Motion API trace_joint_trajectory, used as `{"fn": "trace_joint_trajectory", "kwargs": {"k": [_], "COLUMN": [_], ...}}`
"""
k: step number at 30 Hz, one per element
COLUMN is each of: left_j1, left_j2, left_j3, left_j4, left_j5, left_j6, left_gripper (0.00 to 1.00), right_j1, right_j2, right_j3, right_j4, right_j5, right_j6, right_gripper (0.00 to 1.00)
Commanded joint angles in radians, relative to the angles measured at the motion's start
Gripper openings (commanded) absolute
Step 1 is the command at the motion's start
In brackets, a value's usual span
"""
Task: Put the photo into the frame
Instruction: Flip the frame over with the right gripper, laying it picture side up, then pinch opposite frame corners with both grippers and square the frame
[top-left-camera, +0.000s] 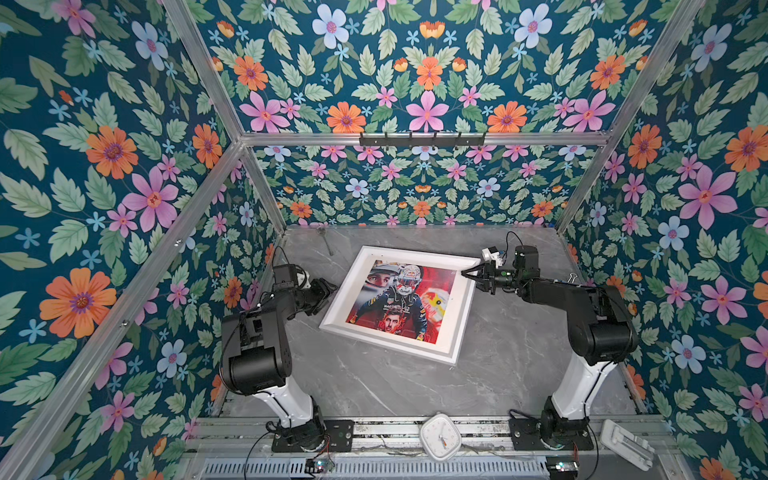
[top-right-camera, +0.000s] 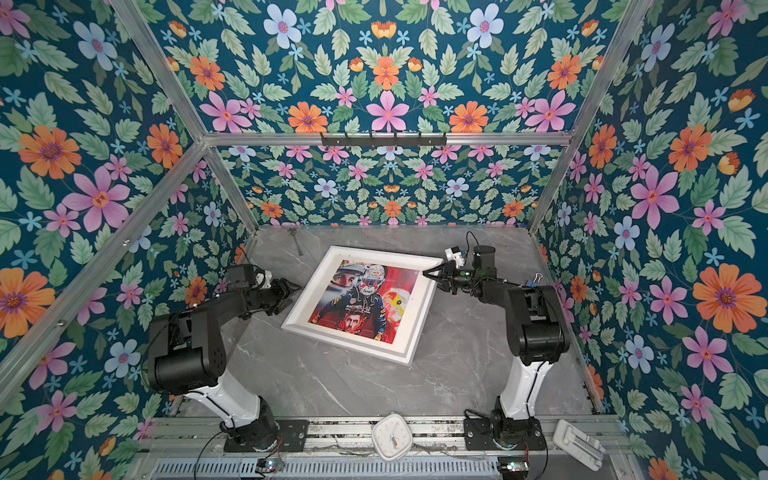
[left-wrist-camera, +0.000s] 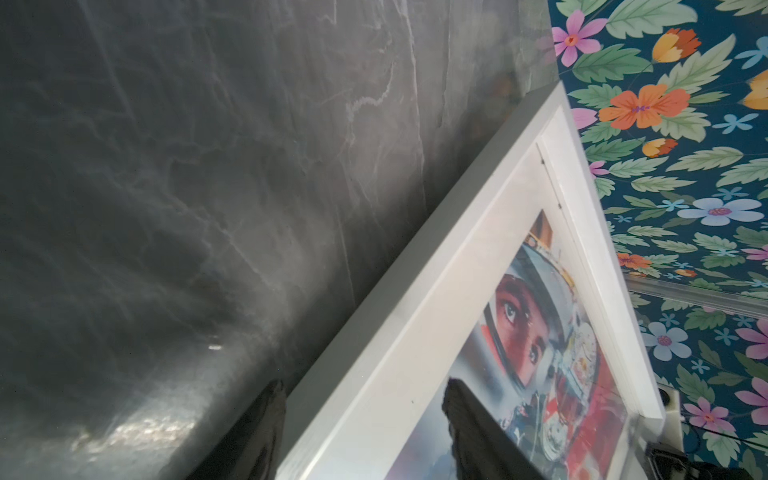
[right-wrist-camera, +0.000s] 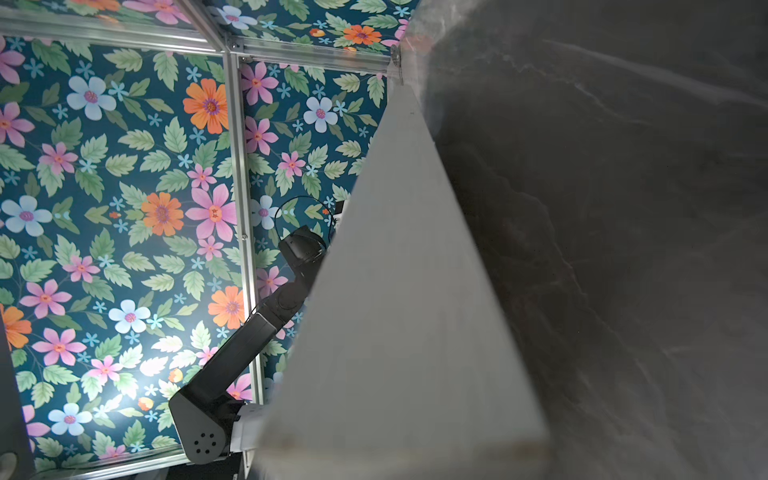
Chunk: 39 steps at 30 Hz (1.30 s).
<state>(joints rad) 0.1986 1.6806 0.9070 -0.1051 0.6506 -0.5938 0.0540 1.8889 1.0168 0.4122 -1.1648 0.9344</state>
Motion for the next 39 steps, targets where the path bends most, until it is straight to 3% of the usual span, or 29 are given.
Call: {"fn": "trace_joint_trajectory", "kwargs": {"k": [1, 11, 18, 39], "left_j1": [0.002, 0.0, -0.008, -0.025], "left_j2": [0.001, 0.005, 0.01, 0.018], "left_j3": [-0.006, -0.009, -0.014, -0.008], "left_j4": [-0.02, -0.043, -0.052, -0.074], "left_j5": [0.011, 0.004, 0.004, 0.007], "left_j6": [0.028, 0.041, 0.047, 0.057], "left_gripper": [0.64, 0.64, 0.63, 0.63], "right_j1": [-0.007, -0.028, -0.032, -0.06], "right_j2": [0.033, 0.159, 0.224, 0.297], "right_j3": [0.03, 0.115, 0.188, 0.258], "right_j4": [0.094, 0.045, -0.068, -0.127], "right_j5": [-0.076, -0.082, -0.056, 0.008], "right_j6": [-0.008, -0.003, -0.04, -0.002], "right_gripper": [0.0, 0.0, 0.07, 0.53]}}
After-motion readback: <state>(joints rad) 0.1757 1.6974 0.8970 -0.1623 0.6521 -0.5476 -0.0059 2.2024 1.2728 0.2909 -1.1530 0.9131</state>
